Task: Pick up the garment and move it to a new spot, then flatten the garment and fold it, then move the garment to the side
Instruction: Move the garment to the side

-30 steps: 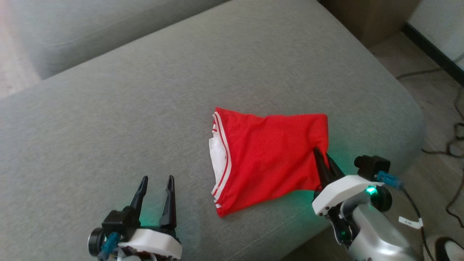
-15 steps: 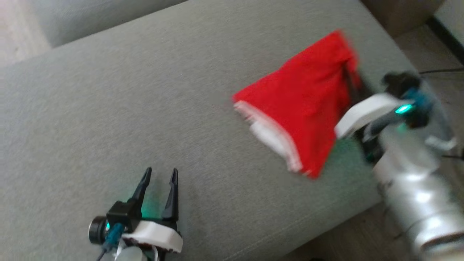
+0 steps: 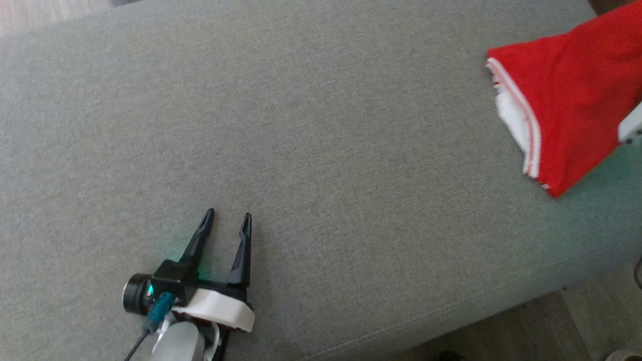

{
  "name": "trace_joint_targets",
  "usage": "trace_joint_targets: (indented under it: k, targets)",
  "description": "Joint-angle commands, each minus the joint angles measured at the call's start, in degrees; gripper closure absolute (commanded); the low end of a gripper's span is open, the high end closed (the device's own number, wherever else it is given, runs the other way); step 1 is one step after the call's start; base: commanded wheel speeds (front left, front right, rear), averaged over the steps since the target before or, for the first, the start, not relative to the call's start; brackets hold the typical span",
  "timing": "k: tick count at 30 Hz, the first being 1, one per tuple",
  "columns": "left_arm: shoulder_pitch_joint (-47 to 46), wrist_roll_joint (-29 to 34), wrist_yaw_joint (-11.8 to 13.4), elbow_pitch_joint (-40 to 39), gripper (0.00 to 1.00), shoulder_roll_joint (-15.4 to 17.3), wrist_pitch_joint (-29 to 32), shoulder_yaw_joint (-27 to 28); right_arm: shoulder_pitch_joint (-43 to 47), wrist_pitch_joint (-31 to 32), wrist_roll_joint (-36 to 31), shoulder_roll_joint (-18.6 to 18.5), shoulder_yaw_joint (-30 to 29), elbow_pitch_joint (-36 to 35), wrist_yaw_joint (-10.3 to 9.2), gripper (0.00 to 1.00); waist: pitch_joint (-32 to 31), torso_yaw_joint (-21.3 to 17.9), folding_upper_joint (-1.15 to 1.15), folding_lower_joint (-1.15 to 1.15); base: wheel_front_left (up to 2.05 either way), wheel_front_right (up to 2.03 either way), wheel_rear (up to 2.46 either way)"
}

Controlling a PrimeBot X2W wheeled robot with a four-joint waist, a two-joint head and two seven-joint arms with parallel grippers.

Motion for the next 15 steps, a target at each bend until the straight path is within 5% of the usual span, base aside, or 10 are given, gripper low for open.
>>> trace_joint_targets:
  k: [1,7,15]
  targets:
    - [-1.2,0.6,-0.2,-0.9,0.0,0.1,-0.3,2.7,-1.5,-0.8,-1.7,-0.4,-2.0,-3.4,0.21,0.0,0.5,0.4,0.0,-0.01,0.0,0.0,0.0]
    - [-1.7,0.5,0.0,-1.1,0.0,0.1,-0.3,4.7,0.5,-0.8,-5.6,4.6,-6.6,-12.9,0.21,0.0,0.0,1.1,0.0,-0.01,0.0,0.0,0.0]
    - [-0.4,-1.1,1.6,-1.5,0.0,0.1,-0.3,6.6,9.1,-0.8,0.3,13.4,2.5,-27.0,0.21,0.0,-3.6,3.8,0.0,-0.01,0.0,0.0,0.0]
